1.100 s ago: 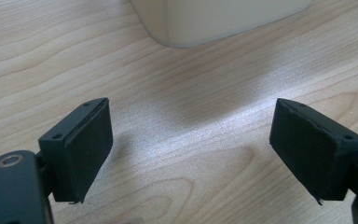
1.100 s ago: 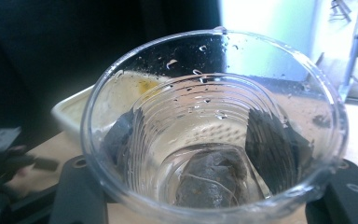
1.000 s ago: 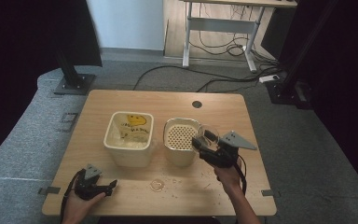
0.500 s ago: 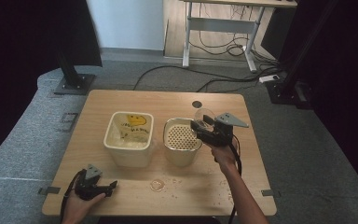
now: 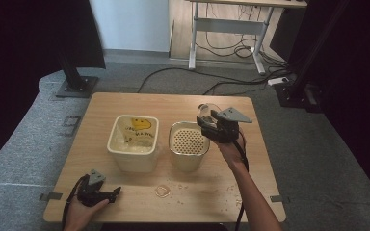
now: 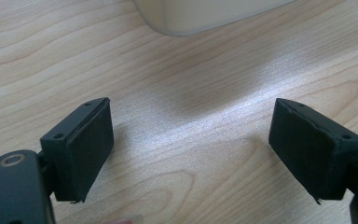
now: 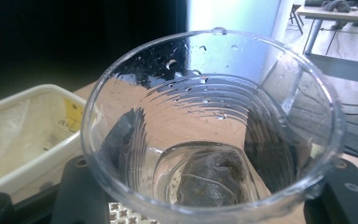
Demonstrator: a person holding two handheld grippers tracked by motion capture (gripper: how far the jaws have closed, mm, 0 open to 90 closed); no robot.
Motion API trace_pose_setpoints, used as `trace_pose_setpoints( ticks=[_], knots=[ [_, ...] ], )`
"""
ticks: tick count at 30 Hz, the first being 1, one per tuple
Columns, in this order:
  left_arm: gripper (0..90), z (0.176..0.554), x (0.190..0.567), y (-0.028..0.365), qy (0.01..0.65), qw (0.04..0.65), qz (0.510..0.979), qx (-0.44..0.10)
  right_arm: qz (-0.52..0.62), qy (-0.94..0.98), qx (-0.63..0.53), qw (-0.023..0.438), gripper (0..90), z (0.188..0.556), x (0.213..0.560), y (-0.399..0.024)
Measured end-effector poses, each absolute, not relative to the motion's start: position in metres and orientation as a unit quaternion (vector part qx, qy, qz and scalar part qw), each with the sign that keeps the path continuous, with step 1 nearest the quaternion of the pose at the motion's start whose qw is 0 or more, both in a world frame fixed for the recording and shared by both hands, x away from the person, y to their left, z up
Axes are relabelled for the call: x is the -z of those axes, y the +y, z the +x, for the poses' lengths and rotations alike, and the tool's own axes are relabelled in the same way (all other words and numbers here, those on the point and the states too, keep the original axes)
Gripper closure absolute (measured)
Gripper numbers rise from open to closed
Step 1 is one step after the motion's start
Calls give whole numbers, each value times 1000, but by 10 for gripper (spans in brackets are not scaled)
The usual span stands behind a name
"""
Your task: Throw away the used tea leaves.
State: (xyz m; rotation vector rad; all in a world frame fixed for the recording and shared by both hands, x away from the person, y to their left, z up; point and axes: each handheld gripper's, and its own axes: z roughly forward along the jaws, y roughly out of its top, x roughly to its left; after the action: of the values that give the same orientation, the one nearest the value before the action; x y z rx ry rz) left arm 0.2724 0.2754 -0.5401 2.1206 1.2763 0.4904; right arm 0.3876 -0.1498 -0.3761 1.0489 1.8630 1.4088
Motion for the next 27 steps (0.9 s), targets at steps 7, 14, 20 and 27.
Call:
trace_pose_setpoints(
  ticks=[7, 14, 20, 27],
  knots=[
    [138, 273, 542, 275, 482, 300, 803, -182, 363, 720, -483, 341, 388, 390, 370, -145],
    [138, 273, 541, 275, 482, 299, 803, -182, 296, 754, -400, 428, 383, 390, 369, -133],
    [139, 274, 541, 275, 482, 299, 804, -182, 242, 778, -335, 473, 380, 392, 374, -119],
    [139, 274, 541, 276, 483, 298, 803, -181, 161, 802, -227, 529, 380, 395, 391, -98]
  ],
)
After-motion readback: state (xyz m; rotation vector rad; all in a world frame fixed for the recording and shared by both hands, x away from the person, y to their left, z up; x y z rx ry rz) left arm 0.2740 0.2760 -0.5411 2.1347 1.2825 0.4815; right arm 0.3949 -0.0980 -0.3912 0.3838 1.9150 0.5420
